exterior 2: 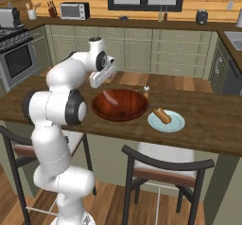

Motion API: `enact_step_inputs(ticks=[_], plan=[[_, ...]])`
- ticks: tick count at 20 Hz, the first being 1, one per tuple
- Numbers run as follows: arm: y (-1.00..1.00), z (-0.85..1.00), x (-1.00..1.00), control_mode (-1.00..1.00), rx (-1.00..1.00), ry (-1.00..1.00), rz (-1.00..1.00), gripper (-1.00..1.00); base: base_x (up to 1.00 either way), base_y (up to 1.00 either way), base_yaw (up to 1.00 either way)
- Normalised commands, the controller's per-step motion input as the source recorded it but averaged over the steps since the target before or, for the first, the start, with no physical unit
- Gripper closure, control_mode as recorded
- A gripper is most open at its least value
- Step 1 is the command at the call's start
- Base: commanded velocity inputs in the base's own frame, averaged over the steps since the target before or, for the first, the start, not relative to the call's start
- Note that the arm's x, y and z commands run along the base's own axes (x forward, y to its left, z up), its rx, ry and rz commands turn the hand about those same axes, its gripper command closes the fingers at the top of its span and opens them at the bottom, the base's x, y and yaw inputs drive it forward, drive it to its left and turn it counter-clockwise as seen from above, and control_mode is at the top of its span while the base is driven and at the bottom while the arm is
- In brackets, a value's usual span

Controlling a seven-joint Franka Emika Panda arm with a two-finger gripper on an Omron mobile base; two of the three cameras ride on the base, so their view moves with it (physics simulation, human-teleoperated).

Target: Place one bun and one sausage from the bowl on each plate.

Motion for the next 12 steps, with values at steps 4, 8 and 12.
enact_step_inputs(ticks=[4, 8, 12], plan=[[0.07, -1.00, 0.44, -1.00, 0.17, 0.01, -0.13, -1.00, 0.00, 0.00, 0.00], [0.02, -0.92, 0.46, -1.00, 0.05, 0.01, -0.06, -1.00, 0.00, 0.00, 0.00], [0.03, -0.85, 0.47, -1.00, 0.00, 0.02, -0.04, -1.00, 0.00, 0.00, 0.00]])
